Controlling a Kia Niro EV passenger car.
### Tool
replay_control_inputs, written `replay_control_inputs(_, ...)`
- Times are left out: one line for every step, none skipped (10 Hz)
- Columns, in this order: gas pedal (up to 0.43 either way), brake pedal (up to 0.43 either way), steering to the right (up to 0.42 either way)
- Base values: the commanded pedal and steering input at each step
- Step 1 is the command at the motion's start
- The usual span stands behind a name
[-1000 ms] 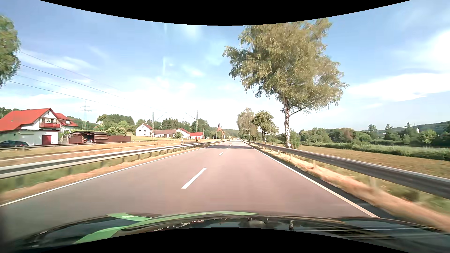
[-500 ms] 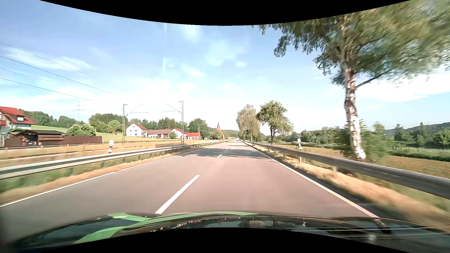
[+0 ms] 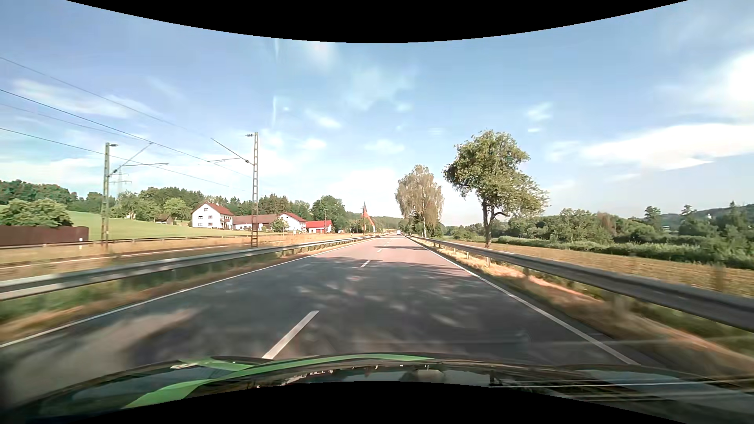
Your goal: Follow the waypoints while adhering to traffic rules and regulations
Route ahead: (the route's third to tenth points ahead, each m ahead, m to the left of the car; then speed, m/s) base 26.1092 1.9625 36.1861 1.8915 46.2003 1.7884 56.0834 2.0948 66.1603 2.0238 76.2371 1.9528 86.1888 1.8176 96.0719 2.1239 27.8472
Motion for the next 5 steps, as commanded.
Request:
replay_control_inputs(0.209, 0.0, -0.002)
replay_control_inputs(0.209, 0.0, -0.002)
replay_control_inputs(0.209, 0.0, -0.002)
replay_control_inputs(0.22, 0.0, -0.001)
replay_control_inputs(0.22, 0.0, -0.001)
